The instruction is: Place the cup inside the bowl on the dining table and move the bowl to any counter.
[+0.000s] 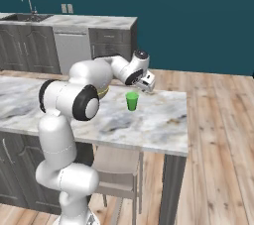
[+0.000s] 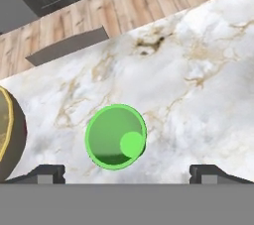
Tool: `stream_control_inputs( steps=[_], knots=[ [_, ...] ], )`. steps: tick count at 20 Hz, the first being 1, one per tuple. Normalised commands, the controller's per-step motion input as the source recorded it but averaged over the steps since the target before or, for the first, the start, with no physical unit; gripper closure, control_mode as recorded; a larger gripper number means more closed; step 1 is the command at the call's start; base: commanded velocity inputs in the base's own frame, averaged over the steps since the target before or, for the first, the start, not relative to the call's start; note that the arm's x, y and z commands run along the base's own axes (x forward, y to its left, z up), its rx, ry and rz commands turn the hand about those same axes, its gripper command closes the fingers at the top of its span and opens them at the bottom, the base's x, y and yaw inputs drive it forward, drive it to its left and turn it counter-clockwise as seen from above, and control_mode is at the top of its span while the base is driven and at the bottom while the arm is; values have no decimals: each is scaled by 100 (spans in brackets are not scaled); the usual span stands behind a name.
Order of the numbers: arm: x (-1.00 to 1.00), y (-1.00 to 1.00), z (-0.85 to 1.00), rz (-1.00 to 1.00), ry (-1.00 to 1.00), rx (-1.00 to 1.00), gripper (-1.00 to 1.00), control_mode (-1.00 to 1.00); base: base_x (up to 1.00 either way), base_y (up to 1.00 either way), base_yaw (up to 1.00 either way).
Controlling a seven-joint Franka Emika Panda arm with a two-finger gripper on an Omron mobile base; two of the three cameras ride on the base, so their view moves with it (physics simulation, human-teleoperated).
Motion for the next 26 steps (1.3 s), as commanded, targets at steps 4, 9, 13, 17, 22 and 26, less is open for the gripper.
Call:
stream_control_inputs(
  steps=[4,9,13,17,22,26],
  knots=[
    [15,0,-7,0,0,0,-100,-100,0,0,0],
    [0,0,-6,0,1,0,-100,-100,0,0,0],
    [0,0,-11,0,1,0,-100,-100,0,0,0],
    [8,0,-19,0,0,0,-100,-100,0,0,0],
    [12,0,-21,0,0,0,-100,-100,0,0,0],
    [6,0,-18,0,0,0,-100,-100,0,0,0]
  ],
)
